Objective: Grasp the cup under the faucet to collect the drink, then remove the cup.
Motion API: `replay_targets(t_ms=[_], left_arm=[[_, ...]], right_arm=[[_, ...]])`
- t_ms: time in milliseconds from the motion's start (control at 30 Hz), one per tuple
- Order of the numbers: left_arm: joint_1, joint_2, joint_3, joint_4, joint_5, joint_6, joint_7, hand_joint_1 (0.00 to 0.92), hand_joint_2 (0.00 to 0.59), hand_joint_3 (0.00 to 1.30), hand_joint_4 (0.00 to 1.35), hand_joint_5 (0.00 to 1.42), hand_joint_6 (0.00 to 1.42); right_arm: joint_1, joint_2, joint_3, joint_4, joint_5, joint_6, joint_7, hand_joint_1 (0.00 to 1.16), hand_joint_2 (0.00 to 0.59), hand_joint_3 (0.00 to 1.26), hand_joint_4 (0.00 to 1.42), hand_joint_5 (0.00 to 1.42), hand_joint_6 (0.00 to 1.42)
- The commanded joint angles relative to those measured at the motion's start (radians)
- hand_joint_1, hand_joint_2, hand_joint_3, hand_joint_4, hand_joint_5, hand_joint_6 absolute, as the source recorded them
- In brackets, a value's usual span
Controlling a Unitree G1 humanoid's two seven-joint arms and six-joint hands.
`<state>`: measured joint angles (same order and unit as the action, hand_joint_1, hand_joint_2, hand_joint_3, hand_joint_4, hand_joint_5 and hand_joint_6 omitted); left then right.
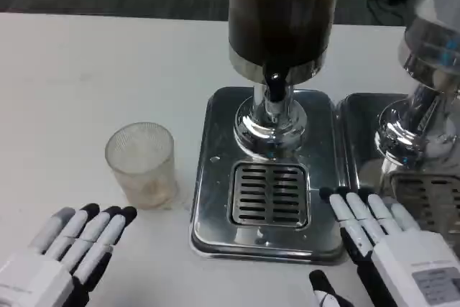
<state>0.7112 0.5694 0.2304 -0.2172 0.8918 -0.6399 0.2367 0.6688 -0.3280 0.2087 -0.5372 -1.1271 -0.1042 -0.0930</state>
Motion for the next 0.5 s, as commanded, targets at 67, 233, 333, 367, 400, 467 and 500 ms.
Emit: replay_targets(t_ms=[67,233,333,367,400,467,500], left_arm=[[-0.091,0.007,-0.023,0.139,-0.14,-0.068,0.042,0.0,0.0,0.0,0.0,0.0,0.0],[-0.246,-0.017,-0.047,0.318,-0.223,-0.11,0.093,0.0,0.0,0.0,0.0,0.0,0.0],[-0.342,-0.026,-0.064,0.425,-0.246,-0.13,0.132,0.0,0.0,0.0,0.0,0.0,0.0],[-0.384,-0.03,-0.072,0.474,-0.262,-0.135,0.138,0.0,0.0,0.0,0.0,0.0,0.0],[-0.415,-0.031,-0.077,0.511,-0.273,-0.141,0.143,0.0,0.0,0.0,0.0,0.0,0.0],[-0.487,-0.034,-0.092,0.592,-0.289,-0.145,0.15,0.0,0.0,0.0,0.0,0.0,0.0],[-0.529,-0.036,-0.101,0.637,-0.299,-0.144,0.151,0.0,0.0,0.0,0.0,0.0,0.0]], right_arm=[[-0.038,0.026,0.009,0.024,0.032,0.018,-0.001,0.23,0.463,0.0,0.0,0.0,0.0],[-0.067,0.078,0.042,0.039,0.021,0.051,-0.016,0.24,0.467,0.0,0.0,0.0,0.0],[-0.08,0.1,0.059,0.055,0.021,0.065,-0.025,0.24,0.465,0.0,0.0,0.0,0.0],[-0.085,0.105,0.065,0.06,0.02,0.068,-0.026,0.24,0.464,0.0,0.0,0.0,0.0],[-0.091,0.11,0.07,0.065,0.021,0.071,-0.027,0.25,0.464,0.0,0.0,0.0,0.0],[-0.102,0.116,0.076,0.073,0.026,0.075,-0.032,0.25,0.464,0.0,0.0,0.0,0.0],[-0.109,0.121,0.08,0.077,0.027,0.079,-0.032,0.25,0.466,0.0,0.0,0.0,0.0]])
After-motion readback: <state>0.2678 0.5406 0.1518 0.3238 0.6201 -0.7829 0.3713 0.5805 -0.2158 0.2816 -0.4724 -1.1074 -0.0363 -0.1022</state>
